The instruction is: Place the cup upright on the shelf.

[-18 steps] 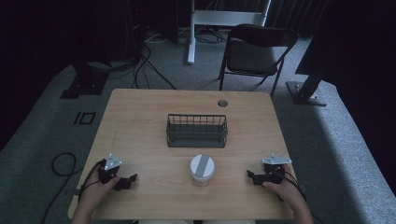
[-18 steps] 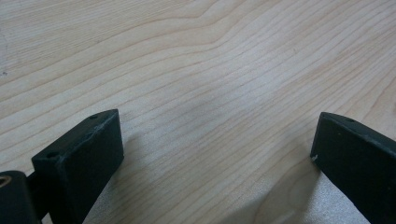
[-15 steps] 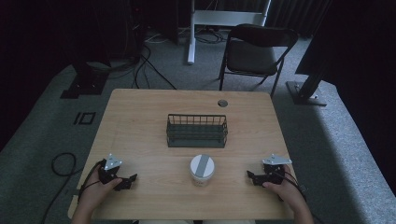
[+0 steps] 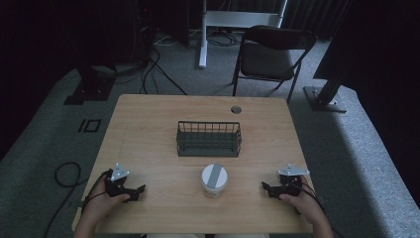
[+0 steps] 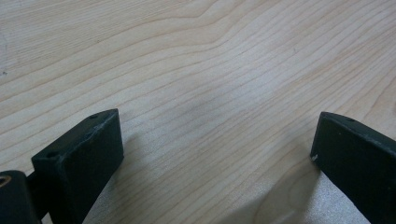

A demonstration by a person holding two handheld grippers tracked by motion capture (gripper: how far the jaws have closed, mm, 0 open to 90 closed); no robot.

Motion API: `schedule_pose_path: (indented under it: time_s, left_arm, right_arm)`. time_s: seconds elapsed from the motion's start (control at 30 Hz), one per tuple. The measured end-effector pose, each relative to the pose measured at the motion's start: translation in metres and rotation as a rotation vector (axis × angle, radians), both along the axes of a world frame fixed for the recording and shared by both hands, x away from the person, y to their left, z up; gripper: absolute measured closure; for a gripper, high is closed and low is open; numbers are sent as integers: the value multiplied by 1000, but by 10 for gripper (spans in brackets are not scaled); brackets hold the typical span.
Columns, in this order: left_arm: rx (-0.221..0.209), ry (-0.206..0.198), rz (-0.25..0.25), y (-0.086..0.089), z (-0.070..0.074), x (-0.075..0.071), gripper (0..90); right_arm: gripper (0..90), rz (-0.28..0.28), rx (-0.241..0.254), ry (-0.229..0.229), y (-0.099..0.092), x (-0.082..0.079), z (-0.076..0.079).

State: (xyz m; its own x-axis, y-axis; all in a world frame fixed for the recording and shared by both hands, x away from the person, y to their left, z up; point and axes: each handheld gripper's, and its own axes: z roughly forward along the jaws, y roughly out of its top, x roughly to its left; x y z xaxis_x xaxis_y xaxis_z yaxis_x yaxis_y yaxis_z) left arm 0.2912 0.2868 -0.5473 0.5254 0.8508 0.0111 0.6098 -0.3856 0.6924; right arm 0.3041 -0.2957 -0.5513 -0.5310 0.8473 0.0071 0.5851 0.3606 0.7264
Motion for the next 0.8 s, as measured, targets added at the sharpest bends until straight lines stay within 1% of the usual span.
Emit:
schedule_pose_path:
  time_s: [0.07, 0.23, 0.3, 0.37, 0.43, 0.53, 0.63, 0.67, 0.7, 0.73, 0.77, 0.8]
  left_arm:
    - [-1, 1, 0, 0, 0, 0, 28]
    - [-3, 1, -1, 0, 0, 0, 28]
    - [-3, 1, -1, 0, 0, 0, 28]
    - [0, 0, 0, 0, 0, 0, 28]
    - [0, 0, 0, 0, 0, 0, 28]
    - [1, 0, -1, 0, 0, 0, 28]
    - [0, 0, 0, 0, 0, 0, 27]
    - [1, 0, 0, 0, 0, 0, 27]
    - [1, 0, 0, 0, 0, 0, 27]
    - [1, 0, 0, 0, 0, 0, 28]
    - [1, 0, 0, 0, 0, 0, 28]
    - [1, 0, 0, 0, 0, 0, 28]
  right_arm:
    - [113, -12, 2, 1, 0, -1, 0]
    - [113, 17, 7, 4, -1, -5, 0]
    - [113, 14, 16, 13, 0, -6, 2]
    - [113, 28, 17, 5, 0, -8, 5]
    - [112, 36, 31, -10, 2, -10, 8]
    - [113, 65, 39, -32, 5, -11, 13]
    - [113, 81, 46, -40, 9, -11, 16]
    - [113, 106, 56, -49, 14, -12, 19]
    - [113, 106, 56, -49, 14, -12, 19]
    - [113, 133, 71, -51, 20, -13, 21]
    - [113, 133, 71, -51, 20, -13, 21]
    - [113, 152, 78, -53, 25, -14, 22]
